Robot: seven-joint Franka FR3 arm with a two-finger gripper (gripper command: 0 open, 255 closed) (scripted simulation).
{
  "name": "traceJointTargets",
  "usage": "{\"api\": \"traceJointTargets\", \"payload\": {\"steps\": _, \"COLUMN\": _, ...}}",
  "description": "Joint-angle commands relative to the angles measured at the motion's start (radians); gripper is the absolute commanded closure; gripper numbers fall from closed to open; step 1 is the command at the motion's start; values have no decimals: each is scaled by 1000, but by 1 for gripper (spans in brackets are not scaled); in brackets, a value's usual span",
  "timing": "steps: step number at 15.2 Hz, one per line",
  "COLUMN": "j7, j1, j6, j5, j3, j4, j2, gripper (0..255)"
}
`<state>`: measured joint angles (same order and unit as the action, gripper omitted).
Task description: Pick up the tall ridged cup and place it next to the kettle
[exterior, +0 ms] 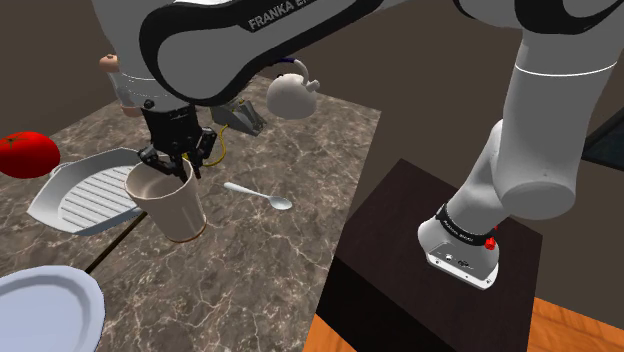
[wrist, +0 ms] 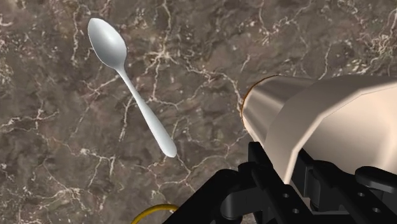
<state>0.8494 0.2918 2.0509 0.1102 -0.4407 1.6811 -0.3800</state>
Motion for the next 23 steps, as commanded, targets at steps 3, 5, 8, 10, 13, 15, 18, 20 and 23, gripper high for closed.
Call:
{"api": "traceJointTargets", "payload": {"steps": 3, "j7": -1, "j1": -1, "j6": -44, "j5": -9, "j3": -5, "j4": -27, "j2": 19, "gripper": 255}}
{"api": "traceJointTargets", "payload": {"steps": 5, "j7": -3, "j1": -1, "j6": -68, "j5": -13, "j3": -7, "j4": -45, "j2": 26, "gripper": 255}}
{"api": "traceJointTargets", "payload": {"steps": 8, "j7": -5, "j1": -1, "j6": -105, "j5": -17, "j3": -9, "j4": -73, "j2": 35, "gripper": 255}}
{"api": "traceJointTargets", "payload": {"steps": 10, "j7": -5, "j1": -1, "j6": -129, "j5": -20, "j3": -10, "j4": -93, "j2": 40, "gripper": 255}}
{"api": "traceJointTargets", "payload": {"steps": 13, "j7": -6, "j1": 0, "j6": -167, "j5": -23, "j3": -12, "j4": -126, "j2": 46, "gripper": 255}}
{"api": "traceJointTargets", "payload": {"steps": 15, "j7": -6, "j1": 1, "j6": -193, "j5": -24, "j3": -13, "j4": -149, "j2": 49, "gripper": 255}}
{"api": "traceJointTargets", "payload": {"steps": 18, "j7": -6, "j1": 3, "j6": -232, "j5": -26, "j3": -14, "j4": -187, "j2": 51, "gripper": 255}}
{"api": "traceJointTargets", "payload": {"steps": 20, "j7": -6, "j1": 5, "j6": -259, "j5": -26, "j3": -15, "j4": -214, "j2": 51, "gripper": 255}}
{"api": "traceJointTargets", "payload": {"steps": 23, "j7": -5, "j1": 9, "j6": -300, "j5": -25, "j3": -16, "j4": -257, "j2": 49, "gripper": 255}}
